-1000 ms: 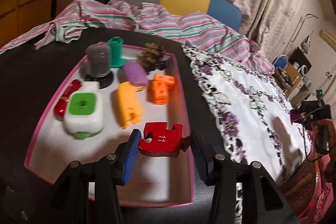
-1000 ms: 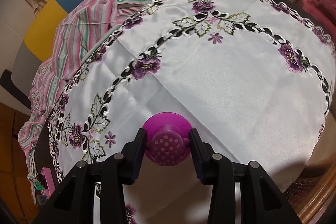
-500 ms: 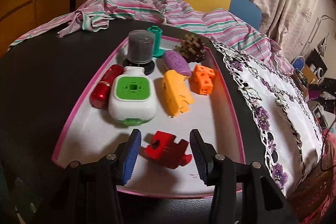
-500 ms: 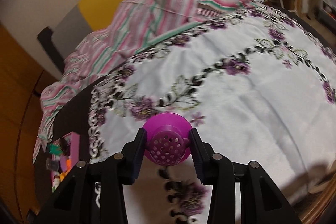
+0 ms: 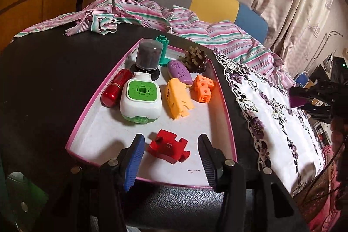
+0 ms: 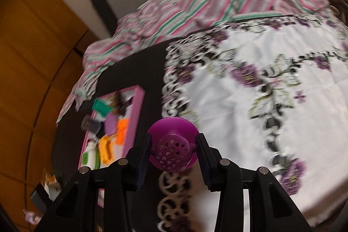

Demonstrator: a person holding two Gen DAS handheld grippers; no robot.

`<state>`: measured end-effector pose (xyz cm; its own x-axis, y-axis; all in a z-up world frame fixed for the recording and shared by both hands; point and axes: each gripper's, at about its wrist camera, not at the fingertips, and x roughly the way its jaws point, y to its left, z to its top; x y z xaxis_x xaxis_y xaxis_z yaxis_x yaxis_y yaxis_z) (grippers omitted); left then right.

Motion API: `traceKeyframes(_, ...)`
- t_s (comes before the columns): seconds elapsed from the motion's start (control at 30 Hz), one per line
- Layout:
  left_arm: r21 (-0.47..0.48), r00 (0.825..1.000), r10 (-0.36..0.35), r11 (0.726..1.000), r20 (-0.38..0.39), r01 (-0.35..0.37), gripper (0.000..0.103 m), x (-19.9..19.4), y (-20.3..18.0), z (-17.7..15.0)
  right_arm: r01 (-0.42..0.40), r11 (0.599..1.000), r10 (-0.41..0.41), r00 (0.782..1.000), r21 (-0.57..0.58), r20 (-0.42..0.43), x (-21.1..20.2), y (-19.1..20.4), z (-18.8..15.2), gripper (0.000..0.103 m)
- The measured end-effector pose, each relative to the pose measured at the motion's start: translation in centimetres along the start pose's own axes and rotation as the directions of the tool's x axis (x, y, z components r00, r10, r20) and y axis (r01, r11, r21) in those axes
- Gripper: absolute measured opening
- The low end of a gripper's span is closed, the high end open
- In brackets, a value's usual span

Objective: Organize rigid objects
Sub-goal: 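Carry the magenta cup into the tray and set it down with the right gripper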

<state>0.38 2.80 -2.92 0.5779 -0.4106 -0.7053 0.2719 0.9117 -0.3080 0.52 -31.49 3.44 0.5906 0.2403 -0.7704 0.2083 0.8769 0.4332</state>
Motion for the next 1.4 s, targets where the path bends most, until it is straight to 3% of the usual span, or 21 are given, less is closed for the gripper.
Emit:
traceKeyframes(0.2, -0.025, 1.000, 0.010, 1.000, 0.006, -0.010, 0.051, -0.6, 0.5, -0.3, -0.065, 0.993, 0.059, 0.997, -0.100, -0.053, 2.1, 5.0, -1.6, 0.042)
traceKeyframes(0.43, -0.035, 1.000, 0.014, 0.999, 0.010, -0.013, 0.051, -1.2, 1.2, -0.5, -0.098, 0.967, 0.074, 0.991, -0.234, -0.110, 4.3, 10.4, -3.5, 0.042)
traceKeyframes(0.77, -0.048, 0.999, 0.029, 0.998, 0.037, -0.027, 0.051, -2.3, 2.1, -0.4, -0.061, 0.909, -0.016, 0.983, -0.412, -0.181, 8.3, 15.3, -6.3, 0.042)
traceKeyframes(1.17, -0.084, 0.998, 0.049, 0.995, 0.045, -0.045, 0.051, -2.7, 3.3, -0.1, 0.001, 0.835, -0.158, 0.959, -0.551, -0.237, 11.9, 16.5, -7.4, 0.042)
traceKeyframes(1.4, -0.092, 0.997, 0.054, 0.995, 0.053, -0.049, 0.051, -2.9, 3.6, 0.0, 0.036, 0.824, -0.209, 0.947, -0.566, -0.244, 13.8, 16.2, -7.1, 0.042)
